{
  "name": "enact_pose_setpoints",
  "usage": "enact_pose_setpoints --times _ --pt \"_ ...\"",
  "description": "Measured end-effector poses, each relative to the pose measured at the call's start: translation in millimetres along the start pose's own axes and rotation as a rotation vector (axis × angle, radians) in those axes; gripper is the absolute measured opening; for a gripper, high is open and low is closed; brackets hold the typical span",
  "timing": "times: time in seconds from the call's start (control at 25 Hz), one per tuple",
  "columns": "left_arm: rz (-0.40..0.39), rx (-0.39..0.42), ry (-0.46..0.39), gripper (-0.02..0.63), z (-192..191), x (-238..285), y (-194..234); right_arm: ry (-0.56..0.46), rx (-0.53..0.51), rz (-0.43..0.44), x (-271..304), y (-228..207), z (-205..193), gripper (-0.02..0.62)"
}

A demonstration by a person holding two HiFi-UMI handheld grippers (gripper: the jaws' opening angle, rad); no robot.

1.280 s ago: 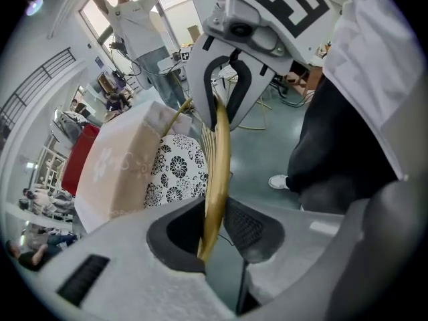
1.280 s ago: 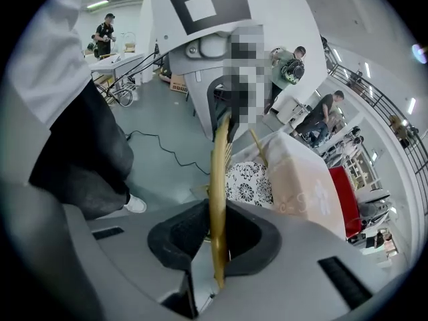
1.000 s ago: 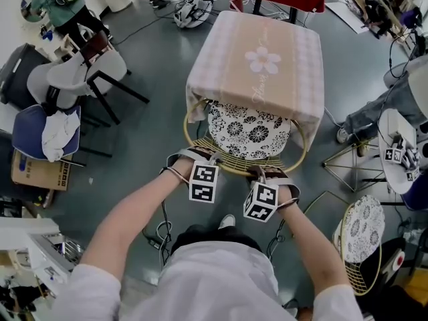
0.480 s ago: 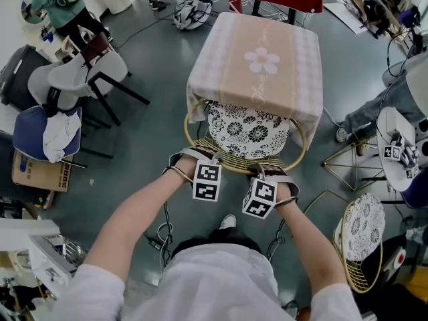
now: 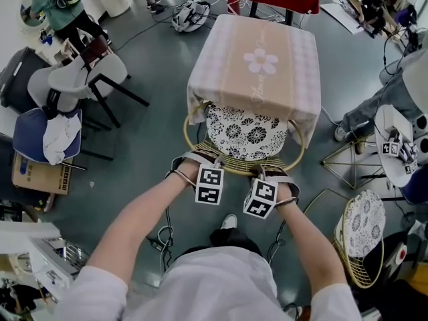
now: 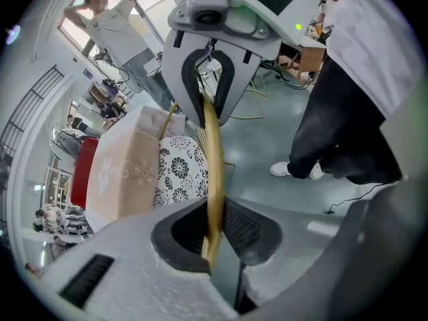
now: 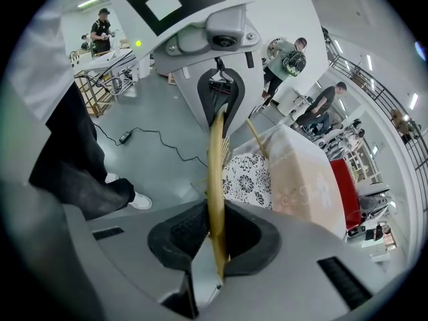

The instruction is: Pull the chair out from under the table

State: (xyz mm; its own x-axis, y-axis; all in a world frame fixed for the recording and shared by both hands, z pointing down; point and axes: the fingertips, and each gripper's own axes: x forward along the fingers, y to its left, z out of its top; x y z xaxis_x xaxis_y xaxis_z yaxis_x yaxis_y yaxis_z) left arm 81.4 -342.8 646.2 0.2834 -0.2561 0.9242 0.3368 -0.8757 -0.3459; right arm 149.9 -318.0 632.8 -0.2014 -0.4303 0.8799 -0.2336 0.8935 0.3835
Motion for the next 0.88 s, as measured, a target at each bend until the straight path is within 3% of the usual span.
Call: enact_pose_setpoints --times 0.88 --pt "-0.010 0.015 -0.019 0.049 6.7 -23.0 -67.4 0.024 0.023 -0.003 -23.4 66.4 13.4 0.041"
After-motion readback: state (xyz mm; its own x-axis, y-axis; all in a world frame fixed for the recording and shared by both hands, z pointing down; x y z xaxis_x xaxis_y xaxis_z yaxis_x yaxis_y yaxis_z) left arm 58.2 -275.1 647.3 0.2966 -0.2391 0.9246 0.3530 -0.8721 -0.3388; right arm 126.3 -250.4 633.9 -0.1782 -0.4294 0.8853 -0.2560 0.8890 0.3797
